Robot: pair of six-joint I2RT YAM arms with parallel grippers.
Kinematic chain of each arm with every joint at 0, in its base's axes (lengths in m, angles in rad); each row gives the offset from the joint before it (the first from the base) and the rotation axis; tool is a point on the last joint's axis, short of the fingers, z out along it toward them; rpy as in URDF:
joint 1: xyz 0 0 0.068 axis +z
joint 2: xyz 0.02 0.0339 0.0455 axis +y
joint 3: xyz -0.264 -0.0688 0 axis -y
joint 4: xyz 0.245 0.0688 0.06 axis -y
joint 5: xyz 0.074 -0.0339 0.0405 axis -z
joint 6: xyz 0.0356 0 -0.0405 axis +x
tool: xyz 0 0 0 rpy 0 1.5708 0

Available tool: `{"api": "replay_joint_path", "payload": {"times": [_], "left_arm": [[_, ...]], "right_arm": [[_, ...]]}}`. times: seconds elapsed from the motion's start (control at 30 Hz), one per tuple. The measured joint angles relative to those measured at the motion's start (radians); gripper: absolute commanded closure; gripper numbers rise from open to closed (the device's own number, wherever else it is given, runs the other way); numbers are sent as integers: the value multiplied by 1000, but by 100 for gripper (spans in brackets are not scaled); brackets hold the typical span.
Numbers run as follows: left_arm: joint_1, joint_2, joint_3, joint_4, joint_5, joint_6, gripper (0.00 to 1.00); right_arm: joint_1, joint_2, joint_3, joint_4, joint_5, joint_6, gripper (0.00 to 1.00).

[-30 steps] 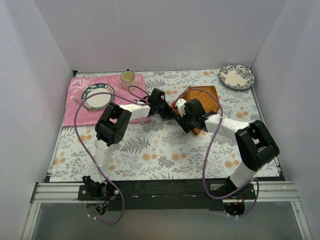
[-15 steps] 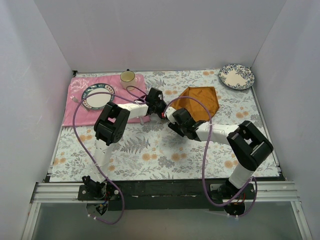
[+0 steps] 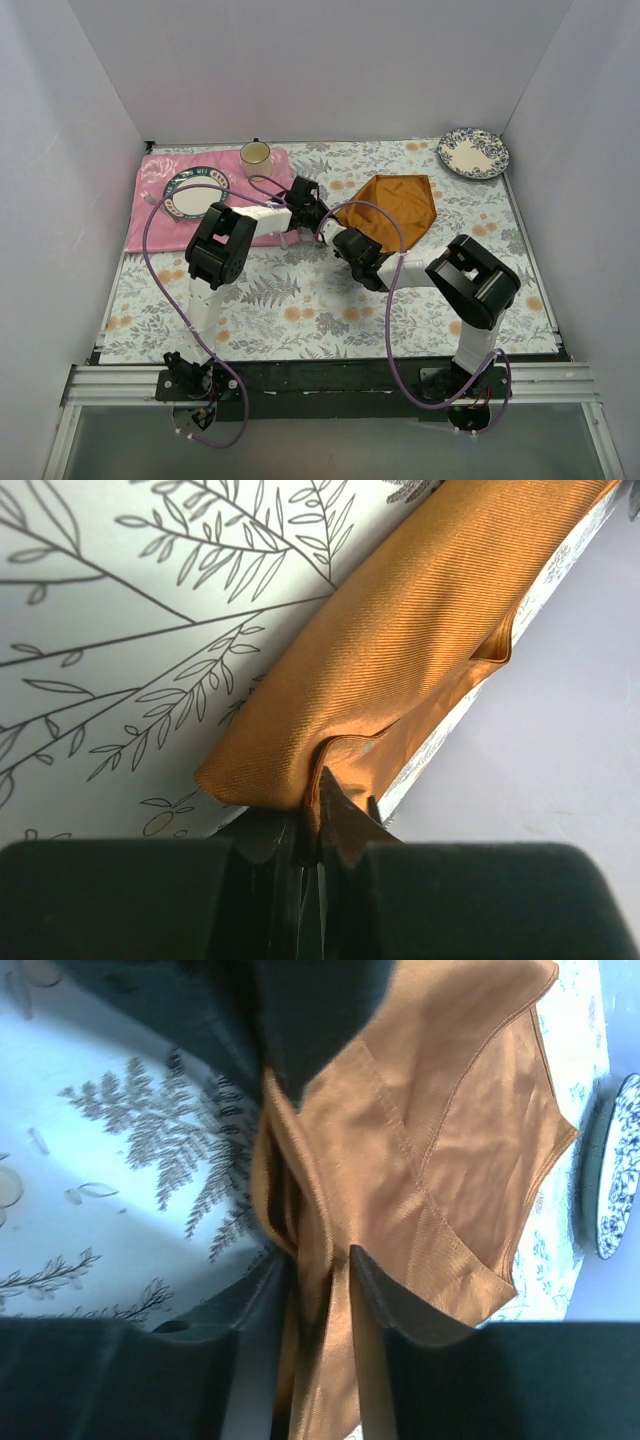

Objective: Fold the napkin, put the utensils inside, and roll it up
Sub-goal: Roll the napkin with the utensil

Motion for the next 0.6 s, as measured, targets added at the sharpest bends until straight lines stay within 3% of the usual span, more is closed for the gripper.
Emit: {"api": "replay_joint_path", "payload": {"times": [0.13,0.2,0.4,0.6], "left_arm": [[3,0,-4,5,10,2,98],[4,0,-4,5,11,6,97],[8,0,1,-6,9,39,92],[9,0,46,-72,-19,112,78]], "right_arm": [[18,4,-16,9,2,-5,90],[20,5,-17,0,-8,0,98],[3,4,39,-105,-57,32,99],[-77,2,130,-232,-252,98,99]]}}
